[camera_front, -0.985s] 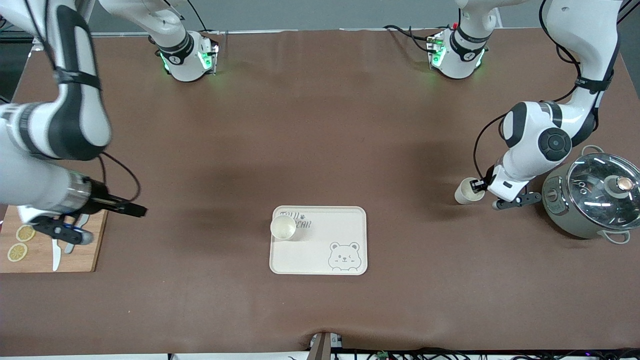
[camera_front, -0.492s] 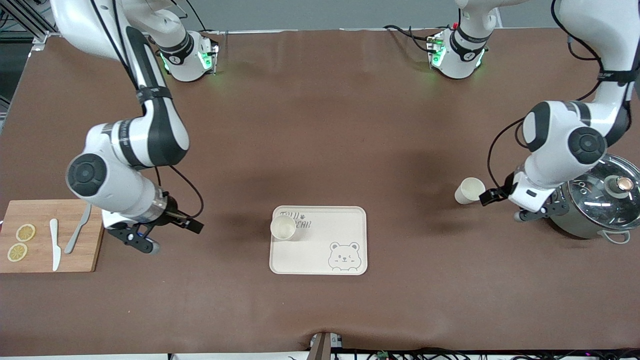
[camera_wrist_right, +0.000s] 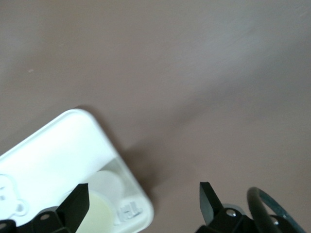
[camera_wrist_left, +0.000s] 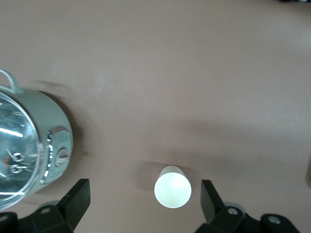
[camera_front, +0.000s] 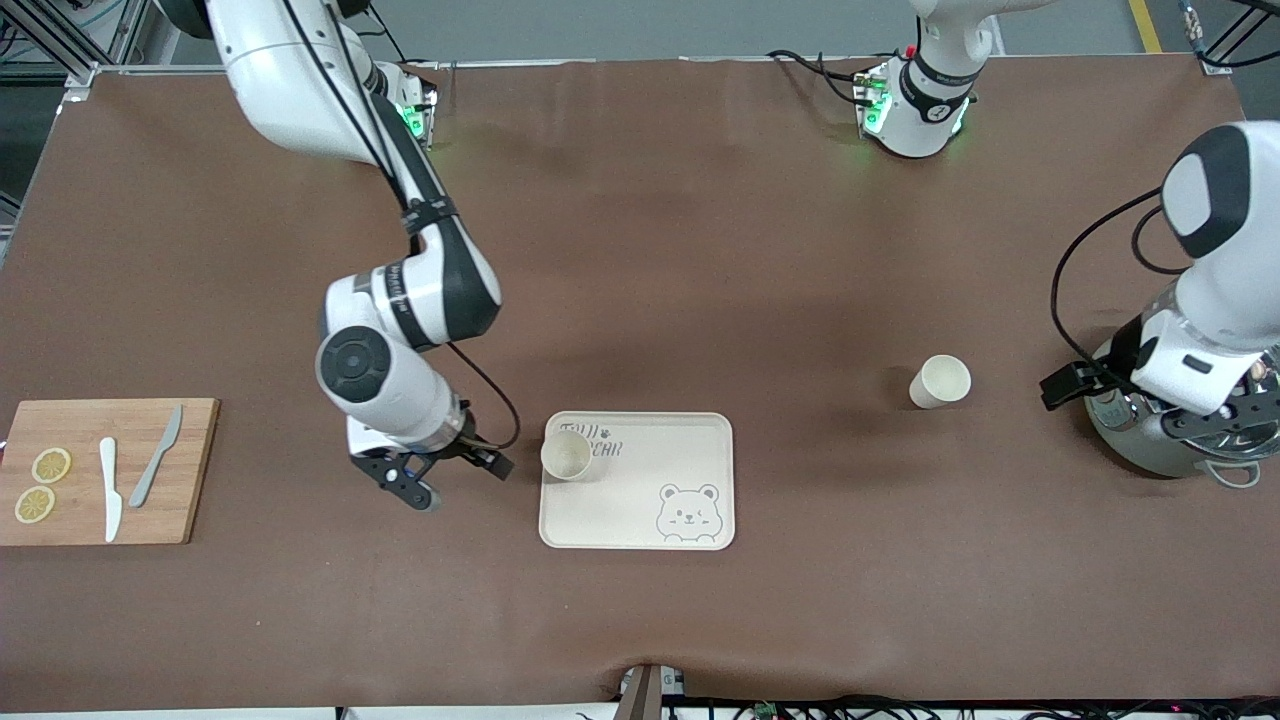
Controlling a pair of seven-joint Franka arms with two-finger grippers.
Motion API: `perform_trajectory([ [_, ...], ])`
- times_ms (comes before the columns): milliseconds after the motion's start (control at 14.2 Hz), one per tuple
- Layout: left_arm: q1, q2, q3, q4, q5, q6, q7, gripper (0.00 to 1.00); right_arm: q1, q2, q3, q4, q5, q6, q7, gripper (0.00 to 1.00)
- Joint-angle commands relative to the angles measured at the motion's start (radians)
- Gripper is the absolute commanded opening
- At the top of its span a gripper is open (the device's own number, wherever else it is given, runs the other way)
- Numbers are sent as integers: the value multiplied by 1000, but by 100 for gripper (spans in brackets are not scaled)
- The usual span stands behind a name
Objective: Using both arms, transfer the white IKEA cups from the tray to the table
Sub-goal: 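Lower the right gripper onto the other cup and close it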
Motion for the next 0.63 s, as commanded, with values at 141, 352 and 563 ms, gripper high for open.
perform_trajectory([
  [141, -3, -88, -15, 43, -12, -134, 30, 100, 8, 57, 49, 46, 21, 23, 74, 85],
  [352, -2, -118, -43, 63, -12, -182, 31, 100, 46, 74, 51, 44, 18, 36, 88, 61],
  [563, -5, -137, -51, 79, -12, -236, 34, 100, 75, 106, 49, 41, 12, 43, 132, 49],
])
